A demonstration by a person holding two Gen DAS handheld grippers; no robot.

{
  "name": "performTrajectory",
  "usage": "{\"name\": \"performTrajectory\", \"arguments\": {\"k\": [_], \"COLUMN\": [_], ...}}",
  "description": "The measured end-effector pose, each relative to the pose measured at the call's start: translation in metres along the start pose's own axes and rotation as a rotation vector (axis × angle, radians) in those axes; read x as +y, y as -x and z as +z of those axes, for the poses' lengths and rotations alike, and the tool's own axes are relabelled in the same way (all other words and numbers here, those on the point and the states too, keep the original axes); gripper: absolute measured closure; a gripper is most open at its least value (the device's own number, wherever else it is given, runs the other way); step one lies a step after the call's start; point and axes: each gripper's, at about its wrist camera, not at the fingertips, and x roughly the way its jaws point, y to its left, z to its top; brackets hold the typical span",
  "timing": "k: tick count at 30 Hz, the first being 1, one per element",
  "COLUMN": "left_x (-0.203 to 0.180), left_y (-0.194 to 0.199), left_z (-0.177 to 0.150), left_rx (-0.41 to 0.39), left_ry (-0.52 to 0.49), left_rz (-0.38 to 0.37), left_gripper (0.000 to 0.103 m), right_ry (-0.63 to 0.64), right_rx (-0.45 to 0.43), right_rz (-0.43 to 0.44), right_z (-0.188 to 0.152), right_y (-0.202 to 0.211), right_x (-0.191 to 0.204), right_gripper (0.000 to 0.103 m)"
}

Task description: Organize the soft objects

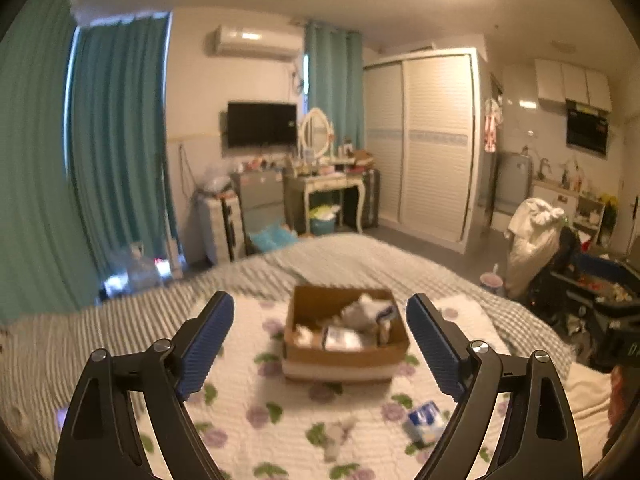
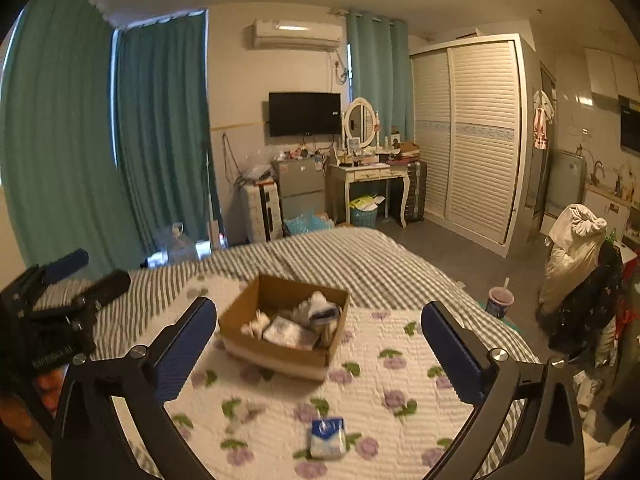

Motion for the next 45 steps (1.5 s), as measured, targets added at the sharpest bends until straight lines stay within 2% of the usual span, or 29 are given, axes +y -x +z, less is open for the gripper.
{"name": "performTrajectory", "arguments": {"k": [3,6,11,17,22,29,32,34,35,36,38,39,40,41,45], "left_x": [0.008,0.008,0.007,0.0,-0.007,-0.019,-0.018,-0.016,-0.016,-0.016,-0.016,-0.018,-0.02,-0.021,-0.019], "left_y": [-0.009,-0.036,-0.069,-0.115,-0.153,-0.182,-0.186,-0.186,-0.186,-0.185,-0.183,-0.18,-0.179,-0.177,-0.17], "left_z": [-0.028,-0.056,-0.092,-0.151,-0.191,-0.227,-0.231,-0.23,-0.23,-0.23,-0.229,-0.229,-0.228,-0.227,-0.222], "left_rx": [0.029,0.099,0.158,0.285,0.412,0.514,0.519,0.519,0.518,0.517,0.523,0.525,0.525,0.528,0.532], "left_ry": [0.04,0.03,-0.002,-0.04,-0.036,-0.066,-0.062,-0.045,-0.043,-0.042,-0.041,-0.051,-0.062,-0.075,-0.073], "left_rz": [-0.005,-0.032,0.002,0.006,-0.005,-0.029,-0.042,-0.047,-0.051,-0.057,-0.088,-0.096,-0.097,-0.095,-0.104], "left_gripper": [0.014,0.014,0.014,0.014,0.014,0.016,0.016,0.017,0.022,0.028,0.052,0.056,0.068,0.074,0.081], "right_ry": [0.011,0.005,-0.039,-0.106,-0.12,-0.158,-0.15,-0.132,-0.125,-0.116,-0.103,-0.102,-0.103,-0.105,-0.107], "right_rx": [0.039,0.087,0.186,0.344,0.433,0.513,0.525,0.519,0.515,0.51,0.501,0.498,0.496,0.494,0.479], "right_rz": [0.012,0.023,0.034,0.031,0.006,0.025,0.034,0.041,0.04,0.036,0.032,0.031,0.032,0.035,0.042], "right_z": [-0.027,-0.057,-0.105,-0.163,-0.197,-0.223,-0.226,-0.225,-0.224,-0.223,-0.221,-0.219,-0.217,-0.216,-0.21], "right_y": [-0.014,-0.041,-0.101,-0.175,-0.21,-0.239,-0.242,-0.241,-0.239,-0.238,-0.234,-0.233,-0.23,-0.228,-0.215], "right_x": [0.0,-0.001,-0.008,-0.021,-0.029,-0.038,-0.035,-0.031,-0.029,-0.028,-0.026,-0.025,-0.025,-0.024,-0.022], "right_gripper": [0.0,0.0,0.0,0.0,0.001,0.021,0.039,0.046,0.051,0.052,0.054,0.055,0.056,0.056,0.057]}}
